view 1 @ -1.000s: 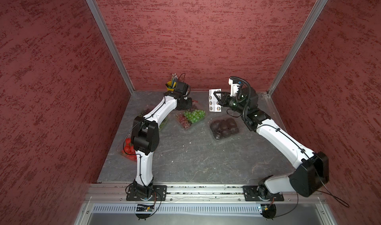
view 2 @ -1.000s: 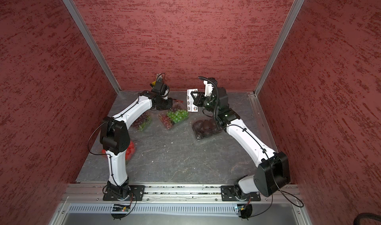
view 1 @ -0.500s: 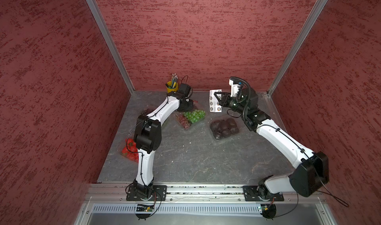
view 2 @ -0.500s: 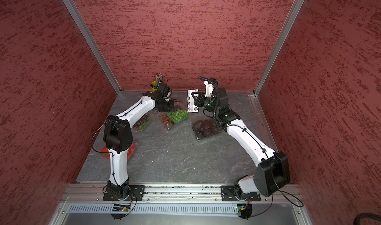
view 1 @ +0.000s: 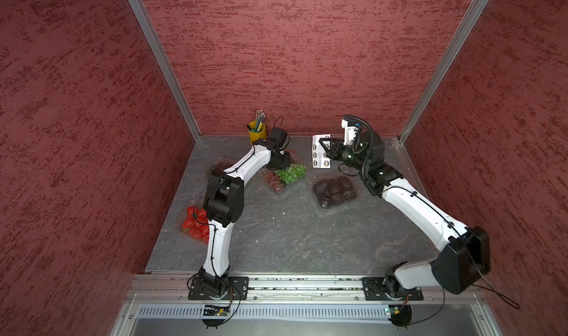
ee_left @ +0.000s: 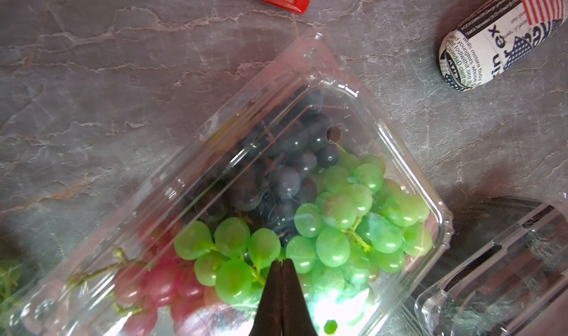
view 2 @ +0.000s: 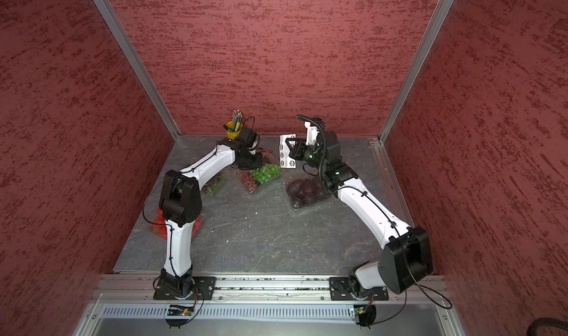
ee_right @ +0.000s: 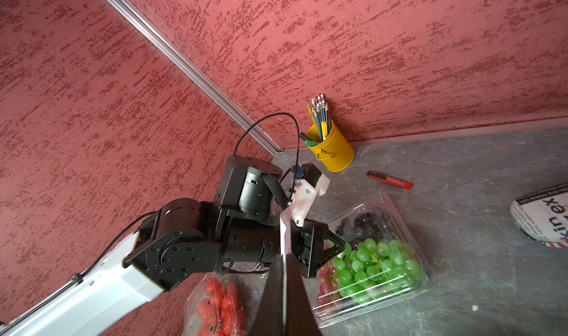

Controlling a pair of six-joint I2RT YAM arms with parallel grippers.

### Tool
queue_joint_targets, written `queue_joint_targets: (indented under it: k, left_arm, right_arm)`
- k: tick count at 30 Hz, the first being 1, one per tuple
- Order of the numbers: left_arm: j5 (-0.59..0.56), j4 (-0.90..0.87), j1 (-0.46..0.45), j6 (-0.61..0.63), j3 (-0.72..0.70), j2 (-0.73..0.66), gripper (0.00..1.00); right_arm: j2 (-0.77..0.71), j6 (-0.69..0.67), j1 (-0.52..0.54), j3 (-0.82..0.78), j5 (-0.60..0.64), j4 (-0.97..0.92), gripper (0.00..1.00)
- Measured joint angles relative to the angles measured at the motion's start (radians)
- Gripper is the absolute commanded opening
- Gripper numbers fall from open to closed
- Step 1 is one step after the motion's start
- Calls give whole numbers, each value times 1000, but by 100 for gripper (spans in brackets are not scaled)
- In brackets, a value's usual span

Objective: Label fruit boxes
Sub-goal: Stick the label on the fruit box.

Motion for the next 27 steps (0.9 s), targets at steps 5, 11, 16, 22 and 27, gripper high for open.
queue_joint_targets:
  k: [5,11,16,22,27]
  left_arm:
    - [8,7,-1,-4,0,0,6]
    - [24,14,-1,-10,0,0,15]
    - [40,23,-2,-19,0,0,19]
    - [61,29,-2,-22,0,0,23]
    - [74,34,-2,-23,-2,0,28]
  right_arm:
    - [0,6,0,-6,0,2,0]
    - [0,11,0,-8,0,4,0]
    - [0,14,0,-12,-1,6,0]
    - [0,14,0,-14,-1,6,0]
    - [0,14,0,-14,-1,6,0]
